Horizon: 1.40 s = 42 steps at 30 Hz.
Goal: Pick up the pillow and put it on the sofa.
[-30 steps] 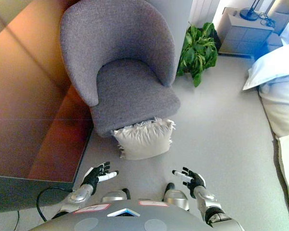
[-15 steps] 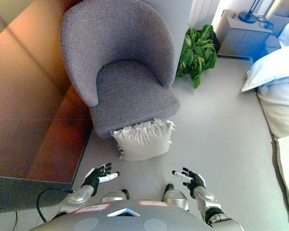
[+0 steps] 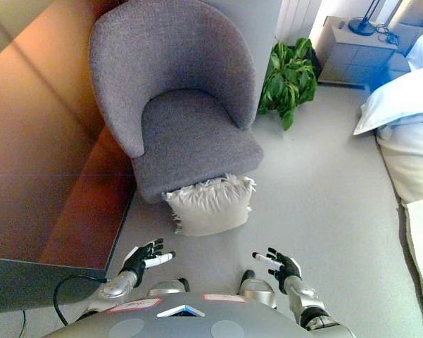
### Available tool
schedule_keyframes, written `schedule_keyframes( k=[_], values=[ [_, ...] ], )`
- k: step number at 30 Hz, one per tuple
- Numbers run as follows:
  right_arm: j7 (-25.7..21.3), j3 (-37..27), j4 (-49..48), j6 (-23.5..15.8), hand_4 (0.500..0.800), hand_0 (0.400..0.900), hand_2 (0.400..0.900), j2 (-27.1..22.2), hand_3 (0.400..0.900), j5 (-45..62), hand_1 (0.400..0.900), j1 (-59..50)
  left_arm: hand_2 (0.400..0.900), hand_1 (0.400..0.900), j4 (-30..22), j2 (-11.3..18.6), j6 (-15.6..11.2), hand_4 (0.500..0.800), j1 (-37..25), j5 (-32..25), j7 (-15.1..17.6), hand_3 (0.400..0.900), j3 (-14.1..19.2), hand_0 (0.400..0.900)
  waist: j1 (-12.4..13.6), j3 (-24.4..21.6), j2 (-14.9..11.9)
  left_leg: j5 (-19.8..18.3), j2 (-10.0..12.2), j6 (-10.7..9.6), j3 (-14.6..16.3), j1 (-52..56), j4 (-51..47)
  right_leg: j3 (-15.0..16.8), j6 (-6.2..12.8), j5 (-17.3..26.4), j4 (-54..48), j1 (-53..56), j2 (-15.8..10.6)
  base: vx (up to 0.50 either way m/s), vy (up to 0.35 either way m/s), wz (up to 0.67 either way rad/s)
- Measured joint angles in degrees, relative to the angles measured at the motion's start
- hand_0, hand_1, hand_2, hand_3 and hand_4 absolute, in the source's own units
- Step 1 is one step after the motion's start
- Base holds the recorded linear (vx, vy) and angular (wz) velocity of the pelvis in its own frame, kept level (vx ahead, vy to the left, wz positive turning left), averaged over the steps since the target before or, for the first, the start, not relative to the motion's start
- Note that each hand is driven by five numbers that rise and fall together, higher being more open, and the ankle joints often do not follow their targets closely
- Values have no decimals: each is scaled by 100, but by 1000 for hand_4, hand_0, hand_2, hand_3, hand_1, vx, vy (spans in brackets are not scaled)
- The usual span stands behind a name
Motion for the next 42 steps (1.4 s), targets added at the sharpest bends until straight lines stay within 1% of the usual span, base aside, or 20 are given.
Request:
schedule_keyframes(
  k=[6,9,10,12,14,15,16,17,18,21,23,25,26,28,29,33,37,39,41,42],
  values=[
    [9,21,-47,-24,800,900,900,0,900,-3,900,-2,900,900,2,-23,0,800,-1,-58,247,900,0,900,7,0,14,-13,22,6,-120,-100,132,-20,22,-17,-4,-20,4,-1,-103,-4],
    [16,29,-114,-25,800,900,900,-3,900,-3,900,-86,900,900,17,-54,-6,800,-96,-26,583,900,0,900,43,148,-67,-134,29,92,-318,-510,930,58,-40,-39,-5,-109,-82,-80,-133,-9],
    [12,45,-141,-12,800,900,900,-3,900,-2,900,-169,900,900,99,-62,-14,800,-178,32,691,900,37,900,13,304,-143,-173,-12,36,-458,-916,1684,73,-93,-74,126,-147,-85,-28,-61,-12],
    [6,73,-211,-14,800,900,900,-67,900,1,900,-314,900,900,168,-69,0,800,-353,50,848,900,38,900,156,570,-225,87,-24,-315,-737,-1581,2995,285,-188,-76,157,-203,-222,89,5,-14],
    [-4,80,-246,-29,800,900,900,-144,900,9,900,-377,900,900,176,-103,21,800,-243,50,873,900,39,900,257,632,-215,390,-22,-316,-815,-1885,3354,300,-210,-60,21,-232,-273,206,67,-7],
    [-4,122,-251,-45,800,900,900,-226,900,18,900,-387,900,900,173,-183,24,800,-199,50,883,900,92,900,312,634,-131,486,32,-213,-682,-1798,2954,278,-74,-157,-10,-279,-256,275,119,0],
    [14,132,-252,-59,800,900,900,-346,900,20,900,-426,900,900,188,-307,11,800,-145,57,917,900,117,900,353,635,185,421,339,-242,-602,-1693,2411,216,-148,-264,583,-429,13,264,119,-1],
    [3,118,-276,-61,800,900,900,-331,900,32,900,-404,900,900,99,-251,3,800,-134,59,917,900,119,900,251,669,235,216,419,-510,-560,-1518,2041,194,-325,-760,1184,-523,61,361,143,-8],
    [3,109,-253,-39,800,900,900,-352,900,39,900,-428,900,900,137,-277,35,800,-275,60,948,900,139,900,163,823,315,126,555,-547,-477,-1380,1766,214,-412,-792,1153,-468,233,367,127,-16],
    [44,107,-278,-89,800,900,900,-320,900,73,900,-408,900,900,185,-278,7,800,-327,80,932,900,128,900,287,998,40,183,491,-593,10,-1421,1159,516,-454,-678,966,-412,183,350,112,-25],
    [73,105,-295,-94,800,900,900,-375,900,77,900,-360,900,900,193,-333,-48,800,-311,61,947,900,183,900,354,1024,62,183,534,-582,60,-1254,724,545,-412,-653,930,-440,215,356,114,-28],
    [162,120,-489,-102,800,900,900,-371,900,66,900,-349,900,900,200,-332,-54,800,-270,62,949,900,233,900,387,1051,143,294,557,-475,187,-1206,728,639,-372,-650,657,-352,221,321,99,-19],
    [190,120,-612,-116,800,900,900,-373,900,49,900,-332,900,900,199,-366,-52,800,-232,69,948,900,284,900,503,1032,242,308,643,-366,288,-1195,680,536,-411,-708,595,-171,321,293,100,-17],
    [274,142,-776,-94,800,900,900,-192,900,24,900,-277,900,900,46,-186,-66,800,-113,86,947,900,326,900,630,981,136,438,513,-67,435,-983,692,236,-405,-964,1341,-177,106,325,106,-9],
    [296,176,-866,-80,800,900,900,-59,900,20,900,-242,900,900,21,-78,-56,800,-1,97,952,900,407,900,609,916,16,390,394,-13,463,-953,722,210,-112,-1066,1133,-13,-25,275,107,1],
    [376,317,-1054,25,800,900,900,71,900,-77,900,-190,900,900,-116,123,-122,800,-66,208,943,900,467,900,541,827,-92,262,208,75,377,-1025,864,185,11,-987,855,133,-100,277,155,11],
    [286,343,-1158,70,800,900,900,72,900,-66,900,-316,900,900,-237,122,-102,800,-155,271,864,900,465,900,466,796,-145,176,62,184,249,-1017,818,163,38,-970,1240,-2,-206,243,200,24],
    [168,340,-1318,151,800,900,900,47,900,-58,900,-419,900,900,-237,125,-81,800,-309,325,804,900,404,900,474,770,-102,107,28,275,114,-1072,773,206,54,-968,2003,-421,-291,201,193,15],
    [90,349,-1634,190,800,900,900,71,900,-49,900,-410,900,900,-284,178,24,800,-424,436,778,900,321,900,449,784,-64,43,69,368,36,-1088,771,349,313,-1072,3685,-1074,-473,140,161,10],
    [71,384,-1821,237,800,900,900,88,900,-41,900,-357,900,900,-359,241,65,800,-432,437,747,900,285,900,440,738,-98,10,-27,376,20,-1001,838,408,260,-745,4440,-1412,-517,132,89,15]
  ],
)
